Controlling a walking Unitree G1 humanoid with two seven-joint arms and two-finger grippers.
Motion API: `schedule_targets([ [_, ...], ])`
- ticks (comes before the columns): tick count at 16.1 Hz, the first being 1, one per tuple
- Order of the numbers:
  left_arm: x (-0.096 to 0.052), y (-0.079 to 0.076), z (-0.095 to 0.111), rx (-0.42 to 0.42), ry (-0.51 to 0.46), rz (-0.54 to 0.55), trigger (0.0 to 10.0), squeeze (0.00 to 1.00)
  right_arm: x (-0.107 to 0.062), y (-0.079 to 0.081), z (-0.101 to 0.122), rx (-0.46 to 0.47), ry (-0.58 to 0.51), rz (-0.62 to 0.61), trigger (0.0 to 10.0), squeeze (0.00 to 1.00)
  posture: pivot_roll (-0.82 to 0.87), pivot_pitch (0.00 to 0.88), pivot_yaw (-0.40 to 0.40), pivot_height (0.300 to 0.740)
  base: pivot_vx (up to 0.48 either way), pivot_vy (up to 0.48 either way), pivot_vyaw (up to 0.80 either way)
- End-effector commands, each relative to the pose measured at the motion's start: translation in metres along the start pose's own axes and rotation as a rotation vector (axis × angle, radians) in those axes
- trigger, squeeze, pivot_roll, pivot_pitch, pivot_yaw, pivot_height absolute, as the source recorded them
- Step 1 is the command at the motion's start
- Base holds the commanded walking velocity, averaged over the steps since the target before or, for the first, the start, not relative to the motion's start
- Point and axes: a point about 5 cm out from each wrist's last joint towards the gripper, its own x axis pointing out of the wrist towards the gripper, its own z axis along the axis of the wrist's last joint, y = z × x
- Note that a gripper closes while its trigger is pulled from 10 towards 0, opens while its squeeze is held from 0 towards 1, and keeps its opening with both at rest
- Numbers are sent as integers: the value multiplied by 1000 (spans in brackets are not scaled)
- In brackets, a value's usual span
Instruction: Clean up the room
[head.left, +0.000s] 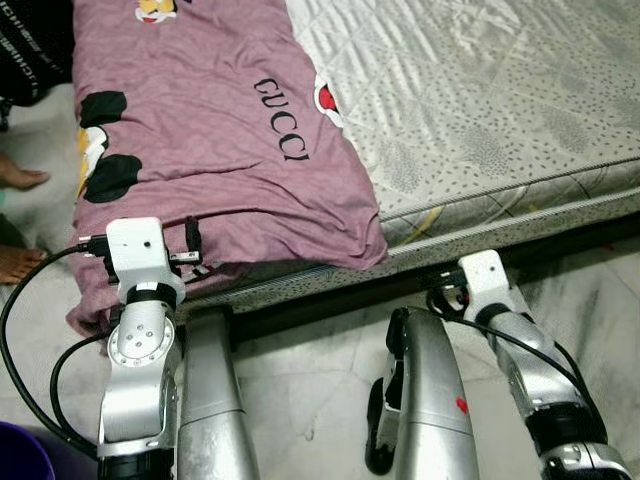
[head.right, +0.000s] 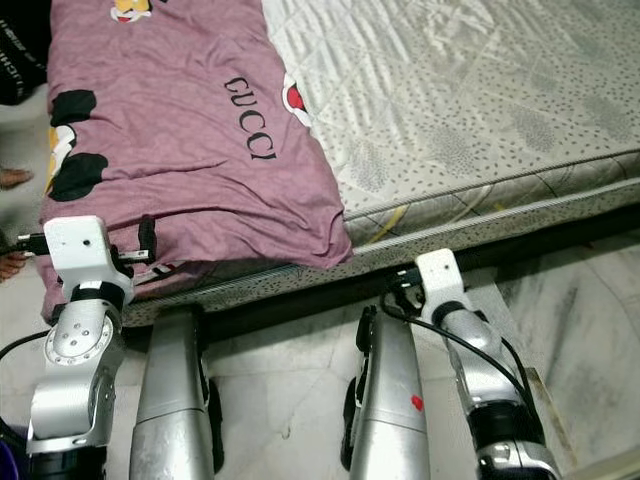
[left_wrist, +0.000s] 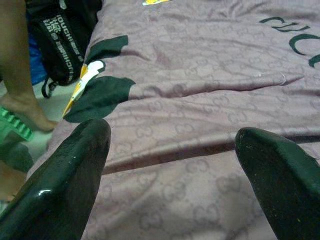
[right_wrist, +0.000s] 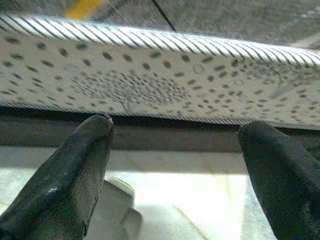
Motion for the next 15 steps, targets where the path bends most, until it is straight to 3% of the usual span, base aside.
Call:
schedule_targets([
  [1, 1, 1, -5, 4, 15, 11, 10000, 0, -7, -13, -6, -5, 11, -101, 10000, 0, 64, 205, 19, 504, 0, 0, 0],
  [3, 6, 0, -3, -1, 2, 12, 10000, 0, -7, -24, 13, 46, -103, -229, 10000, 0, 57, 186, 22, 504, 0, 0, 0],
  [5, 11, -2, -1, -8, -9, 11, 10000, 0, -5, -26, 36, 121, -235, -269, 10000, 0, 52, 175, 24, 504, 0, 0, 0],
  [9, 11, -3, -1, -9, -14, 11, 10000, 0, -6, -25, 40, 126, -250, -277, 10000, 0, 51, 172, 24, 504, 0, 0, 0],
  [10, 17, -8, 10, -28, -94, -7, 10000, 0, -1, 8, 80, 233, -432, -148, 10000, 0, 38, 101, 28, 504, 0, 0, 0],
  [11, 19, -9, 13, -39, -115, -13, 10000, 0, -1, 18, 91, 270, -484, -104, 10000, 0, 38, 94, 28, 504, 0, 0, 0],
  [13, 19, -10, 14, -45, -125, -16, 10000, 0, -1, 24, 96, 289, -509, -80, 10000, 0, 38, 94, 28, 504, 0, 0, 0],
  [15, 20, -14, 12, -78, -127, -46, 10000, 0, -4, 47, 111, 388, -567, 29, 10000, 0, 35, 64, 31, 504, 0, 0, 0],
])
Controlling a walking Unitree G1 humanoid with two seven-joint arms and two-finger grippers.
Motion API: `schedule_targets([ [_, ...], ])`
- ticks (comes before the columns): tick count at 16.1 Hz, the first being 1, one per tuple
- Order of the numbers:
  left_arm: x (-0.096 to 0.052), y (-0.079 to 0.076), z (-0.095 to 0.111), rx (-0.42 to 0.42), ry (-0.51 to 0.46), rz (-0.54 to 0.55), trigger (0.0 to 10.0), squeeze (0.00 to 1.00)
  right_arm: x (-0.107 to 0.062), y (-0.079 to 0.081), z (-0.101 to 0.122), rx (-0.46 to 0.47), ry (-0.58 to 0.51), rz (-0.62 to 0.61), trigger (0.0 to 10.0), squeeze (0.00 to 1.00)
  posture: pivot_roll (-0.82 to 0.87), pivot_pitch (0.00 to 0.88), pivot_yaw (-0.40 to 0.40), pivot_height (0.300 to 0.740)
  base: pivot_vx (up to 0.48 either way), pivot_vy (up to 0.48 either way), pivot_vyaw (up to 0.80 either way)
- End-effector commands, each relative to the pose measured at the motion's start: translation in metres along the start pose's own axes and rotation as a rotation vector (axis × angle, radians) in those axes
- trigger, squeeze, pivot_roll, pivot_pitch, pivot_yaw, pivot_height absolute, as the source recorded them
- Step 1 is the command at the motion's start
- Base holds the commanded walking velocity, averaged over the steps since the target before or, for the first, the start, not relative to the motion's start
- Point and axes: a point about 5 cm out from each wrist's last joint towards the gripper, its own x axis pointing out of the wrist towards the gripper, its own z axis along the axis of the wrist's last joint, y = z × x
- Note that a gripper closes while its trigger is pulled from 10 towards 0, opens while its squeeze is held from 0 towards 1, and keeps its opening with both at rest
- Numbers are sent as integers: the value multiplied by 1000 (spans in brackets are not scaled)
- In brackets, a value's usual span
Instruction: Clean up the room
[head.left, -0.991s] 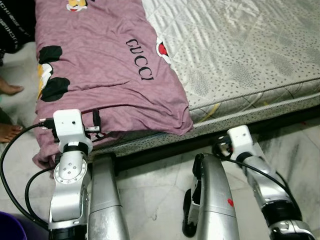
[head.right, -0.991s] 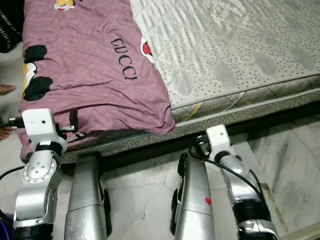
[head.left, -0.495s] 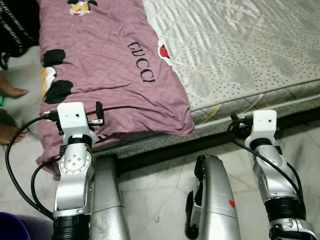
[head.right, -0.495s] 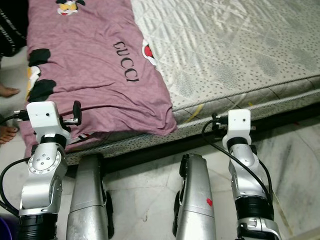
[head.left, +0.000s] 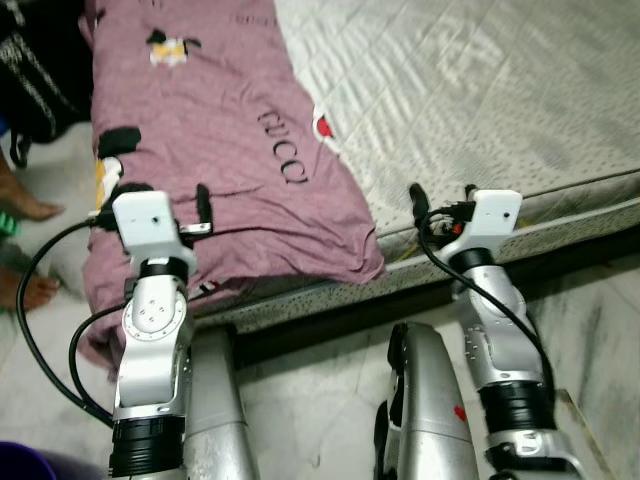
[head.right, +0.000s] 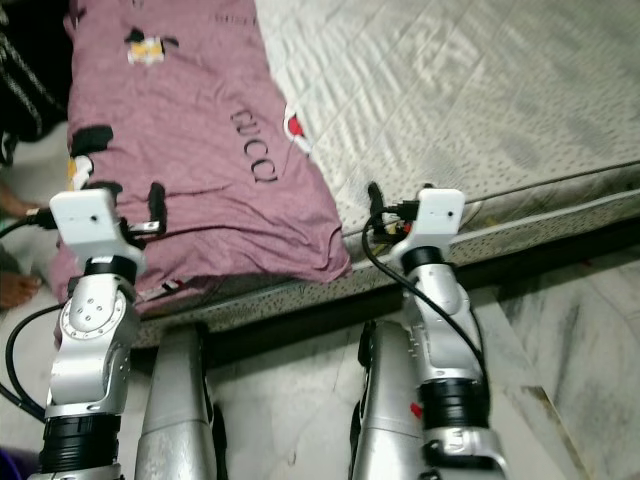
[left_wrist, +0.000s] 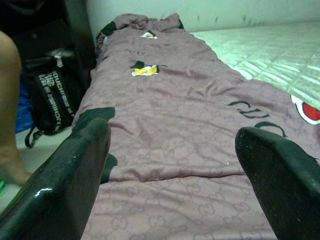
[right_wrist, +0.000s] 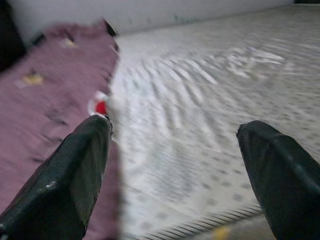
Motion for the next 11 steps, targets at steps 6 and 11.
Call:
schedule_targets([
  [6, 3, -4, 0, -7, -26, -24, 10000, 0, 2, 7, 9, 58, -46, 14, 10000, 0, 30, 72, 40, 504, 0, 0, 0],
  [11, -2, -5, -7, -1, -5, -38, 10000, 0, 4, 16, 14, 84, -66, 30, 10000, 0, 26, 84, 49, 552, 0, 0, 0],
])
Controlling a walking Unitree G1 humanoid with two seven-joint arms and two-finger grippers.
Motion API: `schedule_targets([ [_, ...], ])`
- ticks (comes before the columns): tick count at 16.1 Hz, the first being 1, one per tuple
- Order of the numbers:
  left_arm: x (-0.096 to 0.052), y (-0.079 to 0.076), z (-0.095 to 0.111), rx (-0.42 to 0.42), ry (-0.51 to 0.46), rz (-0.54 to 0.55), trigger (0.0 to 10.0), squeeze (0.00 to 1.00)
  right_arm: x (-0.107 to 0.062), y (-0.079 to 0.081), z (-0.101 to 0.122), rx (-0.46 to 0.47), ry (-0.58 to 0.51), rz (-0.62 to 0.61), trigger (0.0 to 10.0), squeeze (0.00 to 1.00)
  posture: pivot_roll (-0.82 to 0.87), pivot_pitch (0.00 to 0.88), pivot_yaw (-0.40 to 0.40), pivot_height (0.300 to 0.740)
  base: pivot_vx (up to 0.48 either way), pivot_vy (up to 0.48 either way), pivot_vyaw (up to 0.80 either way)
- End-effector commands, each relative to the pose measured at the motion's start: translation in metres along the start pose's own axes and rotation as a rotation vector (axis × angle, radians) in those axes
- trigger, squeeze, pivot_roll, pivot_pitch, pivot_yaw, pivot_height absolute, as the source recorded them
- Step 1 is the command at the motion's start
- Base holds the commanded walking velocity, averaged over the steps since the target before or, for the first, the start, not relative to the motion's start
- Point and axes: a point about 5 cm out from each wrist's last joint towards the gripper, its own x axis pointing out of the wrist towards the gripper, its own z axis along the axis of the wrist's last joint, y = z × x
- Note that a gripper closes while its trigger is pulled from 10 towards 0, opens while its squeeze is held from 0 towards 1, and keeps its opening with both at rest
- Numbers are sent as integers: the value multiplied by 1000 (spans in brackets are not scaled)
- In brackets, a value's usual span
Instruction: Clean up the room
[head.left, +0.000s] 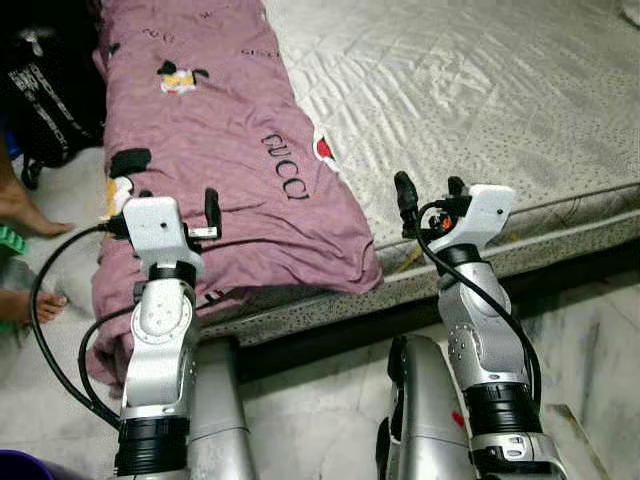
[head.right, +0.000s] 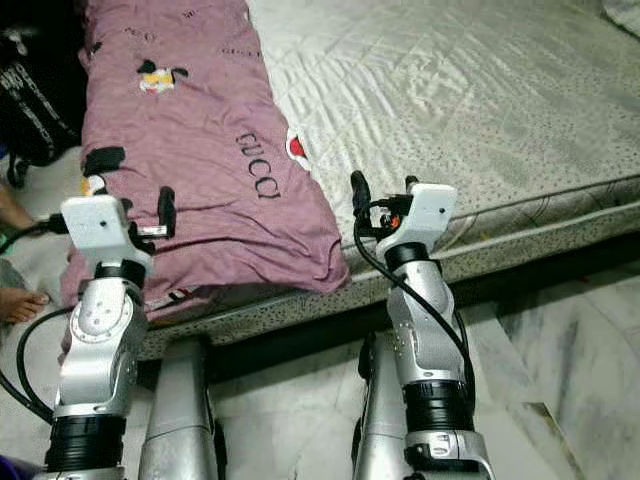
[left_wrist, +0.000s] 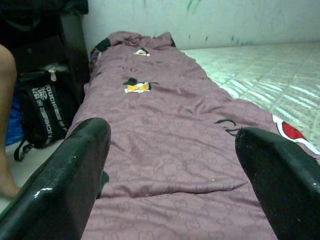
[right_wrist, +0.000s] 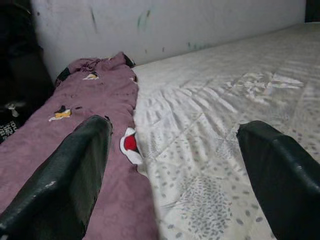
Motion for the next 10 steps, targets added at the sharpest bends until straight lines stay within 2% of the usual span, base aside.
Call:
schedule_targets([
  [1, 0, 1, 0, 13, -3, -7, 10000, 0, 4, 2, 6, 11, -23, 2, 10000, 0, 27, 86, 51, 562, 0, 0, 0],
  [10, 4, -3, -2, 10, -5, -15, 10000, 0, 5, -2, 9, -11, -34, -20, 10000, 0, 12, 74, 54, 670, 0, 0, 0],
])
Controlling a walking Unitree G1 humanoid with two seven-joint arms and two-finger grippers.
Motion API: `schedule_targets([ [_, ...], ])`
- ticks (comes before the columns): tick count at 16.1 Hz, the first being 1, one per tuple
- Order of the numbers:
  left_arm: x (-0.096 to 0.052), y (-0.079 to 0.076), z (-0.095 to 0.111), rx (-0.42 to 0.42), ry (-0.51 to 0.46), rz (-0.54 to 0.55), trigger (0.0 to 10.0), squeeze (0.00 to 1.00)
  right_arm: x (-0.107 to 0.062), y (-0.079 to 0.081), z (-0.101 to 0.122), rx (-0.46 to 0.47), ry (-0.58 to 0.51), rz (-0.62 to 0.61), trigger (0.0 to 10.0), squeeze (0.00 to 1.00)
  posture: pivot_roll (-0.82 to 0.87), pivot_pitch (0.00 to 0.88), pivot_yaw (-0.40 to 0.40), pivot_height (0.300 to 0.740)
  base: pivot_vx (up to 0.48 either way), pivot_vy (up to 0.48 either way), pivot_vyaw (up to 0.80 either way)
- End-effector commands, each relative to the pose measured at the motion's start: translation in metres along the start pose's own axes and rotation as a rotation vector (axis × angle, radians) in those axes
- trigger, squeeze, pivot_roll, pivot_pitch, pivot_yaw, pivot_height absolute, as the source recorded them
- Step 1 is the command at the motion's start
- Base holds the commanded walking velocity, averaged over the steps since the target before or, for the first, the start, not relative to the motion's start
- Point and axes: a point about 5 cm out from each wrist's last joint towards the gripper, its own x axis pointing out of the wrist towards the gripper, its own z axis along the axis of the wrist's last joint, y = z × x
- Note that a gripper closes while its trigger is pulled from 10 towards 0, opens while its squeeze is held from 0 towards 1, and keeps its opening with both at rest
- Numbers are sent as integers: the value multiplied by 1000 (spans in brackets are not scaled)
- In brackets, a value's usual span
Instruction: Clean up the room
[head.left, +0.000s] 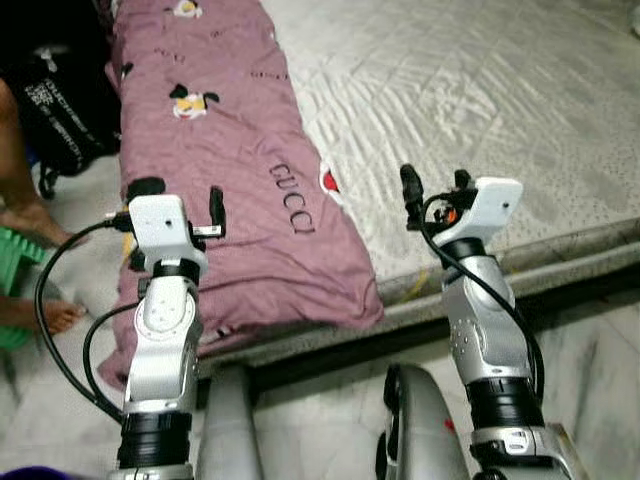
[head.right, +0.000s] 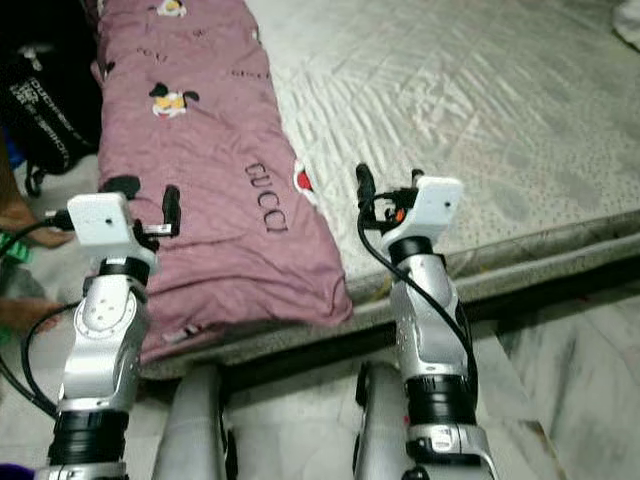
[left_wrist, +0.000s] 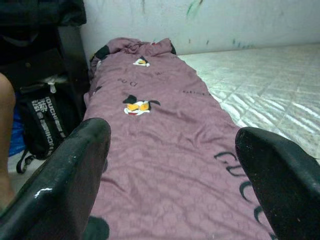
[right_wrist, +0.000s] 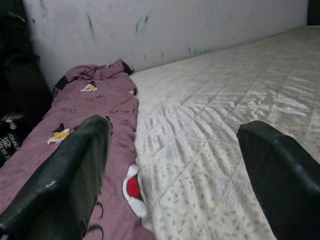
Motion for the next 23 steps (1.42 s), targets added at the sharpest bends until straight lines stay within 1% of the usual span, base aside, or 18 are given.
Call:
schedule_targets([
  [1, -1, 0, -3, 10, 8, 3, 10000, 0, 0, 1, 2, -4, -11, 2, 10000, 0, 10, 67, 56, 680, 0, 0, 0],
  [5, 5, -5, -6, 15, 7, -3, 10000, 0, -6, -5, -5, -44, 7, -21, 10000, 0, -9, 37, 65, 734, 0, 0, 0],
  [6, 7, -7, -5, 15, 4, -7, 10000, 0, -9, -6, -7, -50, 14, -27, 10000, 0, -13, 31, 68, 740, 0, 0, 0],
  [10, 11, -9, -9, 21, 5, -16, 10000, 0, -16, -8, -15, -65, 31, -41, 10000, 0, -19, 9, 82, 740, 0, 0, 0],
  [12, 11, -10, -13, 30, 13, -23, 10000, 0, -19, -9, -18, -70, 42, -46, 10000, 0, -22, 3, 85, 740, 0, 0, 0],
  [14, 7, -13, -19, 39, 30, -31, 10000, 0, -25, -7, -25, -83, 62, -42, 10000, 0, -26, 0, 87, 740, 0, 0, 0],
  [17, 8, -16, -25, 48, 47, -33, 10000, 0, -27, -7, -32, -100, 92, -53, 10000, 0, -25, 0, 84, 740, 0, 0, 0],
  [18, 8, -19, -26, 49, 48, -33, 10000, 0, -28, -8, -33, -119, 100, -55, 10000, 0, -25, 0, 82, 740, 0, 0, 0],
  [23, 4, -20, -31, 44, 66, -33, 10000, 0, -25, -8, -30, -130, 92, -45, 10000, 0, -34, 2, 71, 740, 0, 0, 0],
])
